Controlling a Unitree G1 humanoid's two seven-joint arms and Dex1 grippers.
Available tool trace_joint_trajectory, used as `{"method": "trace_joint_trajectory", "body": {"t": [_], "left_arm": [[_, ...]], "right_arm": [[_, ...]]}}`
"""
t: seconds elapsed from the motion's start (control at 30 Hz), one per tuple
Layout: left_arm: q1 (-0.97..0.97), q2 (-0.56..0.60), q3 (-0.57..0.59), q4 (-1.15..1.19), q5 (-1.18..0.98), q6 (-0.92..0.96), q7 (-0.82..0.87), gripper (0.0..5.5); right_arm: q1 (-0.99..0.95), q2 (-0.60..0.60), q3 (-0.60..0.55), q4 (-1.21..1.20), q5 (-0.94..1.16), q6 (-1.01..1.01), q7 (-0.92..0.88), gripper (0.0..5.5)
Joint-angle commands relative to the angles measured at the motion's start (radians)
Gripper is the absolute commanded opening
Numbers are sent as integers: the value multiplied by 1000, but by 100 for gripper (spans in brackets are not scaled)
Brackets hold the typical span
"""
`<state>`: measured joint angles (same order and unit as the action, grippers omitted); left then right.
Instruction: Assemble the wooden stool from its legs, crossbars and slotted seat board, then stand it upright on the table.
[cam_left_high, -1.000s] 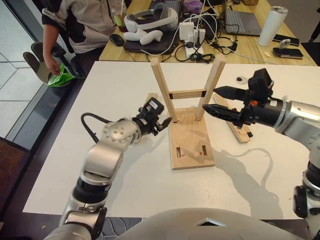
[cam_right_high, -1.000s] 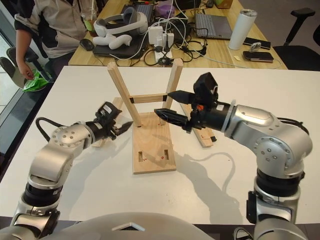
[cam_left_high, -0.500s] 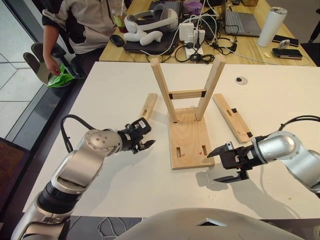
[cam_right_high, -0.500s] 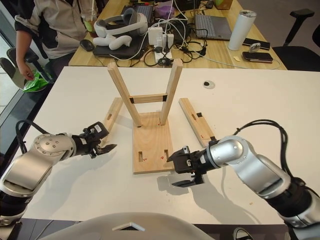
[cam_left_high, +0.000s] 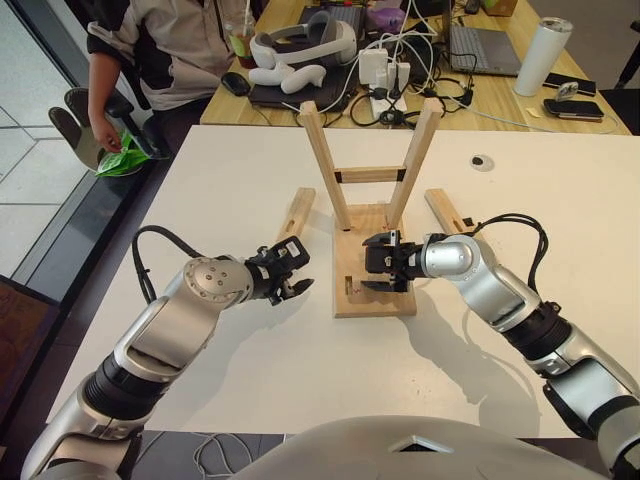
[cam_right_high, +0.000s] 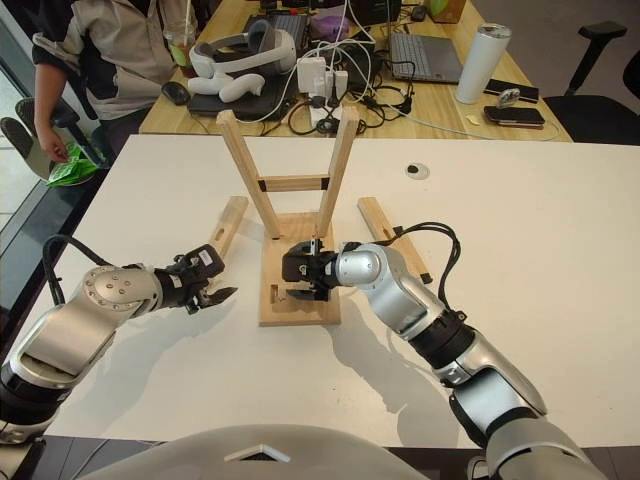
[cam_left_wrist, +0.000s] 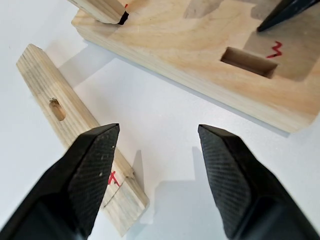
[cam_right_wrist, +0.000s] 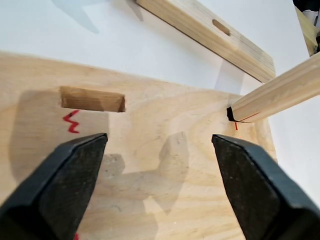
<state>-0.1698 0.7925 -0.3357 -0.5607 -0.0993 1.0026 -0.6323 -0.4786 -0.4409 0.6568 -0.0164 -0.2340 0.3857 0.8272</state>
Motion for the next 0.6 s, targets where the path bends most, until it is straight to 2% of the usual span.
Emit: {"method": "trace_joint_trajectory", "body": {"t": [0.03, 0.2, 0.33, 0.43, 0.5, 0.6], "left_arm": [[-14, -14, -7, 9, 11, -3, 15, 292], [-19, -20, -16, 16, 15, -10, 21, 292], [-21, -50, -2, 11, 8, -8, 43, 292], [-6, -203, 45, -14, -5, 41, 153, 292], [9, -358, 55, -38, -16, 81, 247, 292], [8, -507, 17, -47, -15, 110, 343, 292]], "right_arm": [[10, -17, 14, 139, -76, 4, -36, 386], [-12, 20, -45, 179, -57, -26, -99, 386], [13, 63, -297, -116, 200, 205, -34, 386], [6, 64, -544, -269, 360, 387, -73, 386], [31, 24, -683, -225, 353, 440, -162, 386], [135, -38, -774, -109, 298, 438, -276, 386]]}}
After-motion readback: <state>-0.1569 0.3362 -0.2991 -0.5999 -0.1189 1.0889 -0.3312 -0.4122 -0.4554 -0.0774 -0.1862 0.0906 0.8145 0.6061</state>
